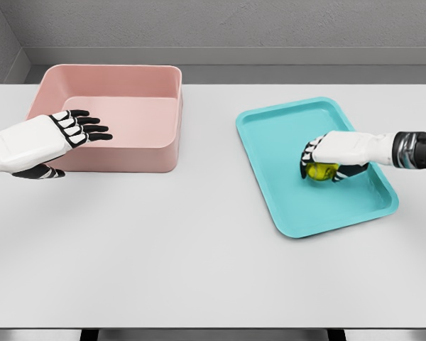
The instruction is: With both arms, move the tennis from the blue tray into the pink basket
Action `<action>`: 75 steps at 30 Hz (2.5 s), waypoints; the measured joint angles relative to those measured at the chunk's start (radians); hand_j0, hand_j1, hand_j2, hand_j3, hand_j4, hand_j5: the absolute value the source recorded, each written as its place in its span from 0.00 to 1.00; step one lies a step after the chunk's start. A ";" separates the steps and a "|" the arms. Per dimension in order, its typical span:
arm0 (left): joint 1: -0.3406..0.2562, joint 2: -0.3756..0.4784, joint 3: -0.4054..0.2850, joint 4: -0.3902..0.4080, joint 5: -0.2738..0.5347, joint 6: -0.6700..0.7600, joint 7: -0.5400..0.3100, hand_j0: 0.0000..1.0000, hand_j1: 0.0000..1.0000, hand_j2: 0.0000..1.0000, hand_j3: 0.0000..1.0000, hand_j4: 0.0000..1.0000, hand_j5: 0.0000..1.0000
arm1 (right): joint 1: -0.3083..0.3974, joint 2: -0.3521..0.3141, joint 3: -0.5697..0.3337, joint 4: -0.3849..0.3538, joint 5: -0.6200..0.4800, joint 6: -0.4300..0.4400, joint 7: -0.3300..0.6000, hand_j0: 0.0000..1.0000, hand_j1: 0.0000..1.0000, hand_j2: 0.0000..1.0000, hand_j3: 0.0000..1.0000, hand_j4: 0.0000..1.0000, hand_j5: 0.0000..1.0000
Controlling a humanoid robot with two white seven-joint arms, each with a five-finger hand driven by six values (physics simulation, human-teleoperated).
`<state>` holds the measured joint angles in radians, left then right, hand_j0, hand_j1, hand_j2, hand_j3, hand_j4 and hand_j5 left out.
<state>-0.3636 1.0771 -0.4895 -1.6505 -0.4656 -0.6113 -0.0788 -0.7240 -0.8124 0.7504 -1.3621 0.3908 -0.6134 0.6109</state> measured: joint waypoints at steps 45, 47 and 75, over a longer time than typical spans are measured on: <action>0.011 0.008 0.001 -0.035 -0.005 0.000 0.000 1.00 1.00 1.00 1.00 1.00 1.00 | -0.101 0.355 0.176 -0.196 0.106 -0.002 0.001 0.49 0.49 0.49 0.49 0.49 0.49; 0.012 0.008 0.001 -0.035 -0.005 0.000 0.000 1.00 1.00 1.00 1.00 1.00 1.00 | -0.101 0.377 0.191 -0.173 0.109 -0.002 0.001 0.49 0.49 0.49 0.49 0.49 0.49; 0.014 0.014 0.001 -0.036 -0.005 0.000 0.000 1.00 1.00 1.00 1.00 1.00 1.00 | -0.123 0.471 0.272 -0.045 0.149 0.000 0.000 0.99 0.99 0.99 0.99 0.99 0.99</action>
<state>-0.3497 1.0912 -0.4882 -1.6860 -0.4705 -0.6112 -0.0788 -0.8468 -0.3417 1.0229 -1.4075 0.5398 -0.6136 0.6112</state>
